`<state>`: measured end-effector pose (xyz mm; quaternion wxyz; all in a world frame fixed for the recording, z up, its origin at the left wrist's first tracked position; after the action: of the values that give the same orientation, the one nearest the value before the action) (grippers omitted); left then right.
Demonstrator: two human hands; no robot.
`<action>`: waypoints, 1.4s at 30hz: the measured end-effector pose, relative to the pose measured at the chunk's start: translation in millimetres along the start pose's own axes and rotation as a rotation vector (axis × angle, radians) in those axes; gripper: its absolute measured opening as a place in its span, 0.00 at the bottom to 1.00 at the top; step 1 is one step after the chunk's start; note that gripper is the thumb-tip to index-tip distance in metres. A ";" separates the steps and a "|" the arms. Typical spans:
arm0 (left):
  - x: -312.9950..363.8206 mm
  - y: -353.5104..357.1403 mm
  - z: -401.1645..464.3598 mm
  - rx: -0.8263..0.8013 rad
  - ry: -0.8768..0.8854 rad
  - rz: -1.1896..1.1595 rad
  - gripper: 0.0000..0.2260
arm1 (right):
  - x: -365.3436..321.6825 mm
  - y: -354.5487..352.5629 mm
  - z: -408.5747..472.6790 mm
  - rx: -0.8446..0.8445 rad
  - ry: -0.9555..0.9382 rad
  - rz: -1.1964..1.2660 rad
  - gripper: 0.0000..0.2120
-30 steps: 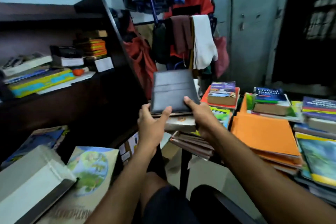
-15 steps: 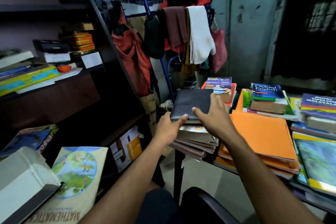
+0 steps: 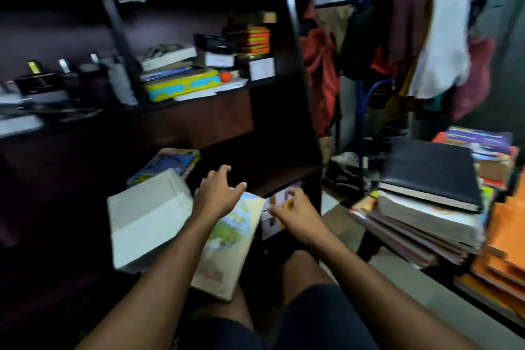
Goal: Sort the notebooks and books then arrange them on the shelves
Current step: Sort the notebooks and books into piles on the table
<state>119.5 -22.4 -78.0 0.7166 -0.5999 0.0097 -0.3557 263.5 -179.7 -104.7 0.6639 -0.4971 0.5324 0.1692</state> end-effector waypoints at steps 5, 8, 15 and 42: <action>-47.1 -3.8 1.1 -0.156 0.125 0.450 0.35 | 18.1 116.7 11.5 -0.293 0.332 0.469 0.08; -58.3 -18.2 5.6 0.067 0.163 0.299 0.28 | 25.9 148.0 15.6 -0.168 0.379 0.702 0.07; -202.7 -68.8 -41.5 0.086 -0.649 -0.069 0.38 | 27.8 162.4 31.5 -0.187 0.299 0.876 0.15; 115.1 -37.1 -110.1 -0.572 -0.032 -1.280 0.26 | 4.6 -112.0 -63.0 -0.010 0.010 1.104 0.31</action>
<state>138.5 -177.4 -29.2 0.1805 -0.6578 -0.2628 -0.6824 315.8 -284.3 -51.1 0.4718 -0.1481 0.7162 0.4925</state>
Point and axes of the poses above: each hand's wrist, its own z-axis towards the middle knuckle, its own y-axis out of the palm, x = y × z, the point moved 4 cm from there along z, towards the middle knuckle, and after that the axes turned 5 degrees about y, right-handed, at the moved point
